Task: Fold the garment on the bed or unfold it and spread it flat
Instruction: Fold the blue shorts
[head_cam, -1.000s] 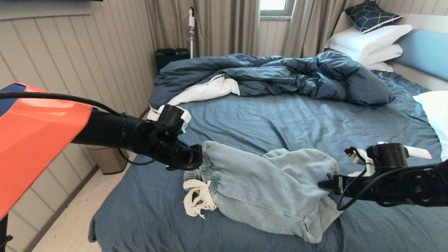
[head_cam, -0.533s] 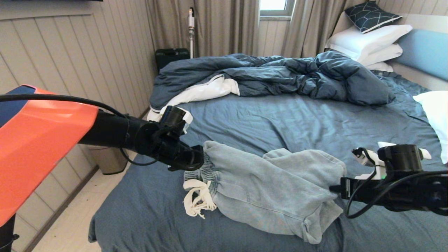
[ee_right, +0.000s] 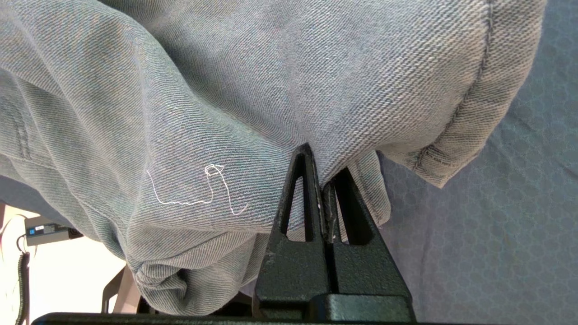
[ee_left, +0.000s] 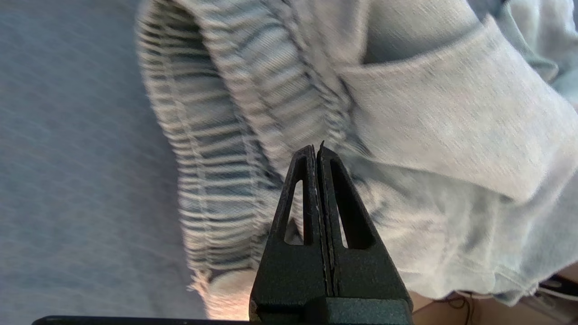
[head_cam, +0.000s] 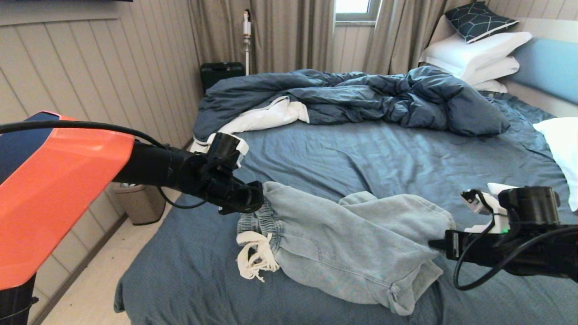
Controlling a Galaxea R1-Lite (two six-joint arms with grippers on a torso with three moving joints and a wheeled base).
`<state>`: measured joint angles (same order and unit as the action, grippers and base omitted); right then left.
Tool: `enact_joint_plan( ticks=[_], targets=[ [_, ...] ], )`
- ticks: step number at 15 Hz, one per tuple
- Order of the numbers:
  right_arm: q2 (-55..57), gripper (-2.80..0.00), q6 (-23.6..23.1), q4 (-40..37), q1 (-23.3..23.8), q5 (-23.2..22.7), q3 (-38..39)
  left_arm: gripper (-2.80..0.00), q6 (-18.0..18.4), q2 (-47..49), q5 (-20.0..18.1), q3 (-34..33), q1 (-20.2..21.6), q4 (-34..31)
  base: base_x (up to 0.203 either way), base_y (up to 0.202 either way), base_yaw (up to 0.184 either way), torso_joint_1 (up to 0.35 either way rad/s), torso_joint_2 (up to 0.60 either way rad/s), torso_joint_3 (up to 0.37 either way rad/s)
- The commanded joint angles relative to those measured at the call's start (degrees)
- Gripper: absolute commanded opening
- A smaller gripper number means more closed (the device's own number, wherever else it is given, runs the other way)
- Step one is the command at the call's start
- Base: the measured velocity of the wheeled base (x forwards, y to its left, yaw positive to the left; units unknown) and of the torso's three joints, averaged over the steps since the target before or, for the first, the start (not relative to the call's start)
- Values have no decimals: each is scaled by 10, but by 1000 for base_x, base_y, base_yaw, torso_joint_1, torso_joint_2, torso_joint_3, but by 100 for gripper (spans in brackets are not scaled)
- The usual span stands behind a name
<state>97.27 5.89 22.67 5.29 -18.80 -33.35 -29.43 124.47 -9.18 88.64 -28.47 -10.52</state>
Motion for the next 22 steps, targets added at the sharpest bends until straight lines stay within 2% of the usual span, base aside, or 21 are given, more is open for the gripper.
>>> enact_joint_plan(
  ticks=[1,5,6,11,12,15,18,21,22],
  targets=[
    [11,-280,1,2,0,-1,-4,-280,-3,2,-1,0,2,-1,0,0,0,0,0,0],
    [-3,-280,2,-8,-1,-2,-3,-280,-3,1,-1,-7,2,-1,0,0,0,0,0,0],
    [-14,-280,2,-37,-1,-2,-10,-280,-3,2,-1,-7,2,-1,0,0,0,0,0,0],
    [-42,-280,8,-313,6,-29,-158,-280,-1,7,-1,-1,2,-1,0,0,0,0,0,0],
    [-27,-280,8,-340,8,-30,-171,-280,0,7,-1,-1,2,-1,0,0,0,0,0,0],
    [24,-280,7,-356,9,-28,-183,-280,1,7,-1,-4,2,-1,0,0,0,0,0,0],
    [67,-280,4,-356,9,3,-201,-280,2,12,-1,-5,2,-1,0,0,0,0,0,0],
    [101,-280,3,-356,7,13,-219,-280,2,15,0,-1,2,-2,0,0,0,0,0,0],
    [102,0,3,-356,7,19,-219,-280,2,14,0,-1,2,-2,0,0,0,0,0,0]
  ],
)
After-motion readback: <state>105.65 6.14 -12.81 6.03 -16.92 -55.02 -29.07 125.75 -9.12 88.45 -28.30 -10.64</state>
